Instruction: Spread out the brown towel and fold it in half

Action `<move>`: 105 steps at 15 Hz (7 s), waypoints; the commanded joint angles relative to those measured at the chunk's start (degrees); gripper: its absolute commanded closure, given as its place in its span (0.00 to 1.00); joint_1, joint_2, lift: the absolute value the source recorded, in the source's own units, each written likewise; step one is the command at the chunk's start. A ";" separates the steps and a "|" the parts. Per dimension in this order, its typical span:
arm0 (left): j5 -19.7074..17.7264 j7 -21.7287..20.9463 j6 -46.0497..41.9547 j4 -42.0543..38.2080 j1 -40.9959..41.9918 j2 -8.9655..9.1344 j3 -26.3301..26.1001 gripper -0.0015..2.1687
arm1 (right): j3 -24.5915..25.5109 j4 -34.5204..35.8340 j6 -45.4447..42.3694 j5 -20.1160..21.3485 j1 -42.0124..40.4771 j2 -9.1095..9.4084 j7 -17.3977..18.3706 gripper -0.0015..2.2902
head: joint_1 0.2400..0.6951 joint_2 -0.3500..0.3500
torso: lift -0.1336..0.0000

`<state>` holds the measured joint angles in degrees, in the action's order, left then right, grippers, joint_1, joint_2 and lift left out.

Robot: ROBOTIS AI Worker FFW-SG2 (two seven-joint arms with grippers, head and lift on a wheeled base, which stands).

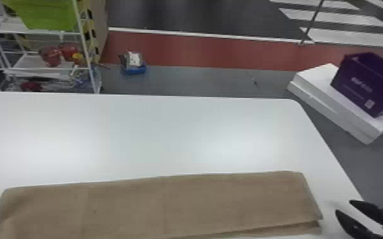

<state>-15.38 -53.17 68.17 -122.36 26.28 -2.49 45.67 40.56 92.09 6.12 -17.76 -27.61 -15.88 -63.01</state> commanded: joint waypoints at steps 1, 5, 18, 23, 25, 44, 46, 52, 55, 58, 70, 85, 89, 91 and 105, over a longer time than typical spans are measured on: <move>0.00 0.18 1.22 -0.86 0.00 0.12 -0.06 0.65 | 0.04 0.02 0.17 -0.08 0.01 -0.20 0.00 0.17 | 1.00 0.29 | 0.08; -0.18 0.35 2.10 -2.09 0.00 0.64 -0.14 0.65 | 0.04 0.37 1.75 -0.43 0.10 -0.64 -0.53 0.17 | 1.00 0.27 | 0.08; -0.18 -0.09 2.28 -2.18 -0.09 0.64 0.21 0.65 | -3.83 2.04 7.55 3.52 0.80 -0.11 -0.62 0.37 | 1.00 0.34 | 0.08; -0.80 -0.35 2.63 -2.53 -0.09 0.64 1.53 0.65 | -3.30 2.22 7.55 3.26 0.89 -0.29 -0.97 0.50 | 1.00 0.38 | 0.08; -1.06 -0.35 3.33 -3.41 0.09 0.73 1.61 0.65 | -2.77 2.39 7.73 2.56 0.54 -0.29 -1.06 0.54 | 1.00 0.37 | 0.08; -3.17 -1.85 9.48 -6.31 0.18 1.61 6.27 0.65 | 3.73 8.72 14.23 -0.96 0.54 0.77 -2.47 0.20 | 1.00 0.29 | 0.08; -3.08 -1.76 8.96 -5.96 -0.09 1.52 6.10 0.65 | 1.18 7.93 13.18 1.59 0.45 0.77 -1.94 0.19 | 1.00 0.29 | 0.08; -2.55 -2.20 7.37 -3.93 -0.61 0.91 5.22 0.65 | -4.62 5.91 12.83 6.51 2.30 0.94 -0.09 0.19 | 1.00 0.38 | 0.08; -2.38 -2.28 6.50 -3.23 -0.96 0.73 5.22 0.65 | -5.23 5.29 13.18 7.48 2.83 0.94 -0.09 0.26 | 1.00 0.43 | 0.08; -2.38 -2.28 6.50 -3.23 -1.14 0.64 5.13 0.65 | -5.23 4.59 13.36 7.65 2.91 0.42 -0.27 0.47 | 1.00 0.45 | 0.08; -2.20 -1.93 8.43 -4.20 -2.11 0.82 5.31 0.65 | -2.24 8.10 15.99 4.67 3.26 0.68 -1.24 0.58 | 1.00 0.43 | 0.08; 2.02 -2.37 7.02 -4.99 1.06 2.31 3.02 0.65 | -2.24 4.59 13.18 5.98 3.18 -0.11 -1.50 0.58 | 1.00 0.34 | 0.08; 2.37 -2.28 4.91 -4.81 2.46 2.23 3.20 0.65 | -2.24 4.24 12.83 5.72 3.18 -0.46 -1.32 0.50 | 1.00 0.36 | 0.08; 2.28 -2.55 4.56 -4.81 2.55 2.40 3.37 0.47 | -2.33 4.15 11.60 5.37 3.18 -0.20 -1.24 0.22 | 1.00 0.36 | 0.08; -1.85 -1.93 -7.22 -8.68 8.18 2.64 -1.46 0.81 | 5.75 5.03 10.02 -3.16 0.80 0.50 -1.76 0.03 | 1.00 0.22 | 0.08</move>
<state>-17.47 -55.72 63.22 -130.96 32.81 0.00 47.07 45.73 96.92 16.12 -20.62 -26.47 -15.42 -64.77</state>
